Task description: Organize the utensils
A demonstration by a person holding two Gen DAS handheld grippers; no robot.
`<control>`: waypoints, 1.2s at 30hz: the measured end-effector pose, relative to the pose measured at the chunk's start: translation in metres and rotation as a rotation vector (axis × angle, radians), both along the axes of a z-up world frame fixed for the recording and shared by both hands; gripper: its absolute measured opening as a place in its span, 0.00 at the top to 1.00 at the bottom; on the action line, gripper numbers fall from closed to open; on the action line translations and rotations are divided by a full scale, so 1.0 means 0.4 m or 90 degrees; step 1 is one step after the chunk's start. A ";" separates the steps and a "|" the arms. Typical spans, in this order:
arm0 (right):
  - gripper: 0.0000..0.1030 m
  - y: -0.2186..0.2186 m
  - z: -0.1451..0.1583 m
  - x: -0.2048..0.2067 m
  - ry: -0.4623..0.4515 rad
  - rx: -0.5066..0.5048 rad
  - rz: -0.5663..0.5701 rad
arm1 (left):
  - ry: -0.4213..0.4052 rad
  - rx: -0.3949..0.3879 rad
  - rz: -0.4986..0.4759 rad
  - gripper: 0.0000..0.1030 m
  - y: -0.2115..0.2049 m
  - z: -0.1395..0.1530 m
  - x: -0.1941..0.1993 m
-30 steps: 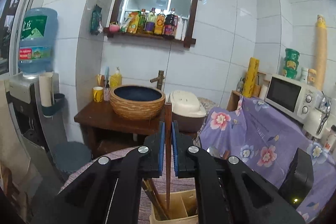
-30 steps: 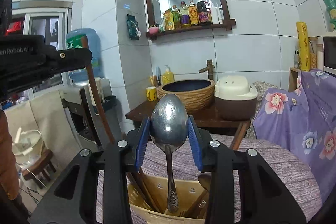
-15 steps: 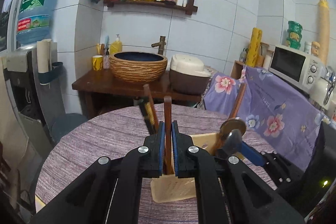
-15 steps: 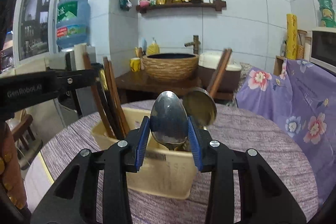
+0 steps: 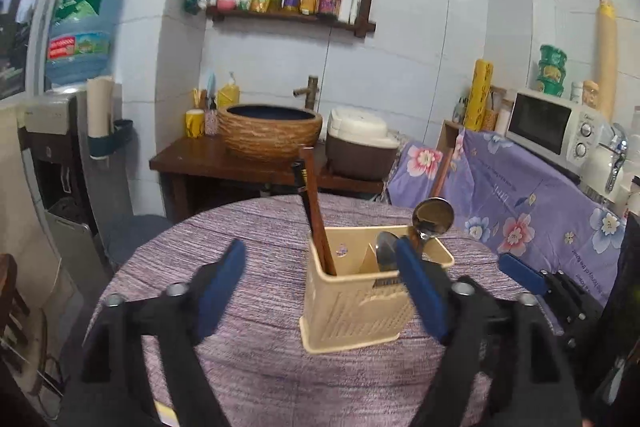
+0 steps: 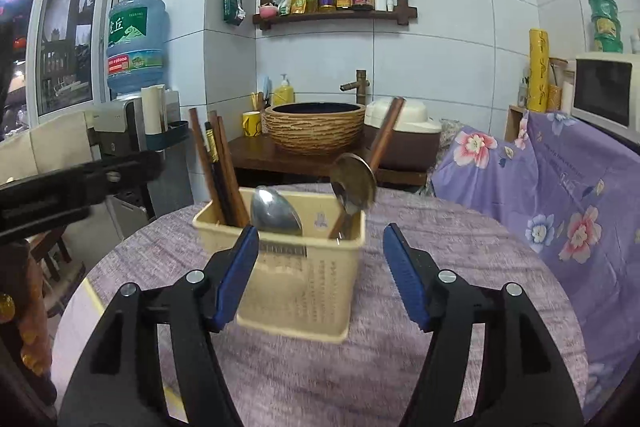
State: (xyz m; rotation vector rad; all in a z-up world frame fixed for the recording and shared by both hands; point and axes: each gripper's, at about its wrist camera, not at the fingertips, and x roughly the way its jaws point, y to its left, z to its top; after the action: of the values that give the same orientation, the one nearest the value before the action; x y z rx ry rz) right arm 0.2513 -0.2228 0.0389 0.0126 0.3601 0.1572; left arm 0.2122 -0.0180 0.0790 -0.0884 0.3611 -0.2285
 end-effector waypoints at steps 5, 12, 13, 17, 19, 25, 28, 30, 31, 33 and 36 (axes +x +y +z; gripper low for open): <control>0.07 -0.062 -0.034 -0.229 -0.010 0.041 0.019 | -0.057 0.018 0.018 0.05 0.062 -0.076 -0.214; 0.06 -0.069 -0.149 -0.556 -0.021 0.039 0.027 | -0.034 -0.009 0.042 0.05 0.087 -0.208 -0.462; 0.06 -0.070 -0.156 -0.583 -0.020 0.043 0.026 | -0.035 -0.010 0.036 0.05 0.082 -0.216 -0.483; 0.06 -0.073 -0.175 -0.697 -0.042 0.043 0.004 | -0.049 0.021 0.044 0.05 0.068 -0.237 -0.548; 0.06 -0.069 -0.181 -0.722 -0.042 0.036 0.000 | -0.052 0.035 0.046 0.05 0.064 -0.240 -0.562; 0.06 -0.052 -0.196 -0.742 -0.034 0.022 0.009 | -0.055 0.047 0.045 0.05 0.062 -0.241 -0.586; 0.06 -0.044 -0.189 -0.742 -0.041 0.018 0.014 | -0.061 0.055 0.048 0.05 0.060 -0.243 -0.598; 0.06 -0.041 -0.186 -0.739 -0.041 0.016 0.015 | -0.059 0.055 0.045 0.05 0.060 -0.243 -0.600; 0.06 -0.042 -0.187 -0.740 -0.040 0.017 0.016 | -0.059 0.054 0.044 0.05 0.062 -0.244 -0.602; 0.06 -0.042 -0.185 -0.739 -0.040 0.018 0.015 | -0.062 0.052 0.049 0.05 0.063 -0.244 -0.606; 0.06 -0.044 -0.183 -0.737 -0.040 0.016 0.015 | -0.060 0.049 0.050 0.05 0.065 -0.242 -0.606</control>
State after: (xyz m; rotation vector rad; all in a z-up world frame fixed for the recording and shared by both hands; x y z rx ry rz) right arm -0.0437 -0.2402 -0.0341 0.0283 0.2958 0.1855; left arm -0.0301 0.0079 -0.0177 -0.0158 0.2717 -0.1409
